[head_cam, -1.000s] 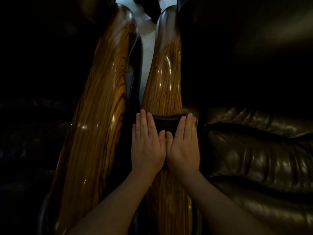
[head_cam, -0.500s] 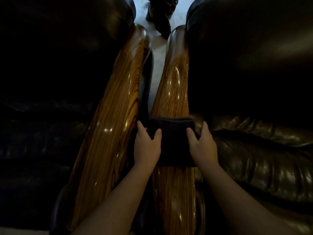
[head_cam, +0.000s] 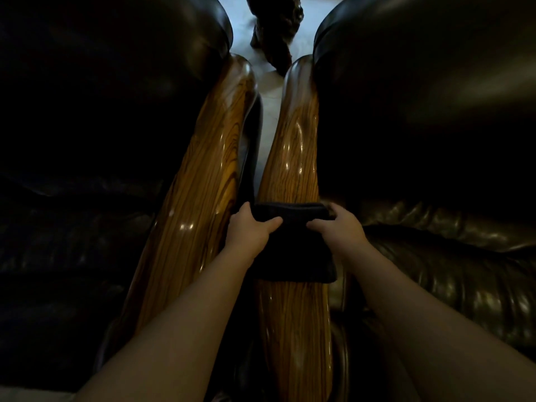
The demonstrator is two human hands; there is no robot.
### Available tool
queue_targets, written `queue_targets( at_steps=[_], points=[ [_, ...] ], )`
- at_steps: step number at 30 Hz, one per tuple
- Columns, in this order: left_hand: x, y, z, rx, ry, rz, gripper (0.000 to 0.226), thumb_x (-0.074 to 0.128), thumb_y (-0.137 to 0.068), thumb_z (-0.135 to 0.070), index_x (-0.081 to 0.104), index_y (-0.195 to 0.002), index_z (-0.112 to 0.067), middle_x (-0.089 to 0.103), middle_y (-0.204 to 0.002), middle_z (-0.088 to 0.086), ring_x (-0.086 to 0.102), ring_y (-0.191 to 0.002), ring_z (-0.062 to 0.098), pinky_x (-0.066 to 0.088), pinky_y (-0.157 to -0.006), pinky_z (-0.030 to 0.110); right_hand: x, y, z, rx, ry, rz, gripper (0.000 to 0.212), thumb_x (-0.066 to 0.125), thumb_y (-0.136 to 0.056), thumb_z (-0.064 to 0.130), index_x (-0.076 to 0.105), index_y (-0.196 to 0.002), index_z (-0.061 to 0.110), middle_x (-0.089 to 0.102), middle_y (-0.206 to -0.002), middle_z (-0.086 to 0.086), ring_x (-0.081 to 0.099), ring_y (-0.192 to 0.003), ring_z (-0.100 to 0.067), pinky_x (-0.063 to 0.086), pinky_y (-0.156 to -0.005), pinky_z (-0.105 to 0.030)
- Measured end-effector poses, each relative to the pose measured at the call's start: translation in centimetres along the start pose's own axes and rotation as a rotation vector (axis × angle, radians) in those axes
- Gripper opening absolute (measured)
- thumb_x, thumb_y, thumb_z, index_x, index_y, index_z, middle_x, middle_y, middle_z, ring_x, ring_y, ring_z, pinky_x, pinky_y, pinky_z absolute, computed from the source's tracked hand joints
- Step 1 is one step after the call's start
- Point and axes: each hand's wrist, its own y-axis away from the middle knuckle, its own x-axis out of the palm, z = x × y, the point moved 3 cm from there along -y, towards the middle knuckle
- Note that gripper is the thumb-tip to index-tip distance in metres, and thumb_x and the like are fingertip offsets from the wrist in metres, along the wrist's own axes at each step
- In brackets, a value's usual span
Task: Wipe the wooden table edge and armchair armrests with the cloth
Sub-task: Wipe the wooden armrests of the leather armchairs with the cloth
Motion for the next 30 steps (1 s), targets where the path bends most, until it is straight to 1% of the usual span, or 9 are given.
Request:
queue_targets(
  at_steps=[2,4,7,10,13,15,21,26,30],
  points=[
    [-0.2,-0.2,0.0,0.028,0.029,-0.003,0.072,0.076,-0.078,-0.025,0.037,-0.139,-0.019,0.054,-0.126,0.000,0.058,-0.101,0.016,0.055,-0.080,0.039,-0.3,-0.1,0.1,-0.015,0.018,0.022,0.035,0.073,-0.081,0.017,0.055,-0.106,0.035,0.063,-0.094,0.008,0.066,-0.088,-0.017,0.059,-0.077,-0.044],
    [-0.1,-0.4,-0.2,0.052,0.046,0.001,0.060,0.075,-0.078,-0.021,0.046,-0.131,-0.022,0.056,-0.111,-0.006,0.057,-0.090,0.010,0.054,-0.070,0.031,-0.5,-0.1,0.1,-0.041,0.028,0.037,0.033,0.072,-0.082,0.015,0.060,-0.110,0.027,0.066,-0.102,0.003,0.067,-0.092,-0.019,0.059,-0.080,-0.046],
    [0.1,-0.5,-0.5,0.085,0.003,0.023,0.030,0.072,-0.081,-0.021,0.056,-0.106,-0.027,0.060,-0.102,-0.004,0.061,-0.086,0.012,0.053,-0.065,0.030,-0.9,0.2,0.1,-0.093,0.051,0.055,0.034,0.071,-0.083,0.015,0.062,-0.115,0.022,0.067,-0.103,0.002,0.066,-0.092,-0.017,0.059,-0.080,-0.044],
    [0.0,0.0,-1.0,0.187,-0.133,0.033,0.018,0.068,-0.085,-0.023,0.056,-0.098,-0.025,0.058,-0.100,-0.003,0.060,-0.085,0.012,0.049,-0.063,0.027,-1.4,0.9,0.4,-0.140,0.097,0.059,0.026,0.069,-0.086,0.017,0.062,-0.111,0.021,0.066,-0.100,0.002,0.066,-0.090,-0.015,0.060,-0.076,-0.042],
    [-0.1,1.7,-1.3,0.301,-0.266,0.026,0.014,0.063,-0.089,-0.026,0.052,-0.096,-0.028,0.055,-0.097,-0.007,0.057,-0.083,0.008,0.044,-0.061,0.022,-1.7,1.8,1.3,-0.177,0.187,0.087,0.016,0.067,-0.087,0.017,0.061,-0.100,0.024,0.065,-0.093,0.002,0.066,-0.083,-0.013,0.060,-0.073,-0.041],
    [-0.1,3.6,-1.1,0.311,-0.255,0.037,0.013,0.061,-0.090,-0.027,0.049,-0.094,-0.031,0.056,-0.093,-0.008,0.058,-0.080,0.007,0.045,-0.058,0.022,-2.3,2.7,2.2,-0.184,0.239,0.104,0.015,0.067,-0.087,0.017,0.059,-0.095,0.026,0.064,-0.090,0.002,0.066,-0.080,-0.012,0.061,-0.070,-0.039],
    [-3.0,9.4,-1.5,0.289,-0.228,-0.005,0.013,0.058,-0.092,-0.029,0.047,-0.094,-0.035,0.057,-0.094,-0.008,0.058,-0.081,0.007,0.043,-0.055,0.019,-3.6,6.8,5.4,-0.238,0.451,0.171,0.017,0.065,-0.086,0.016,0.060,-0.098,0.027,0.063,-0.089,0.005,0.064,-0.081,-0.013,0.059,-0.070,-0.039],
    [-6.6,14.2,-3.2,0.326,-0.178,-0.001,0.023,0.061,-0.090,-0.022,0.057,-0.105,-0.038,0.061,-0.102,-0.016,0.058,-0.095,0.002,0.050,-0.076,0.024,-2.7,11.3,9.0,-0.315,0.606,0.256,0.041,0.062,-0.087,0.017,0.055,-0.124,0.032,0.063,-0.103,0.005,0.065,-0.084,-0.012,0.061,-0.067,-0.035],
    [-10.0,17.4,-3.3,0.322,-0.245,-0.013,0.021,0.059,-0.090,-0.027,0.061,-0.109,-0.037,0.062,-0.095,-0.016,0.060,-0.086,-0.001,0.051,-0.068,0.021,-1.3,14.7,11.7,-0.379,0.763,0.254,0.028,0.061,-0.088,0.023,0.061,-0.114,0.032,0.062,-0.086,0.012,0.061,-0.074,-0.006,0.058,-0.061,-0.029]
  ],
)
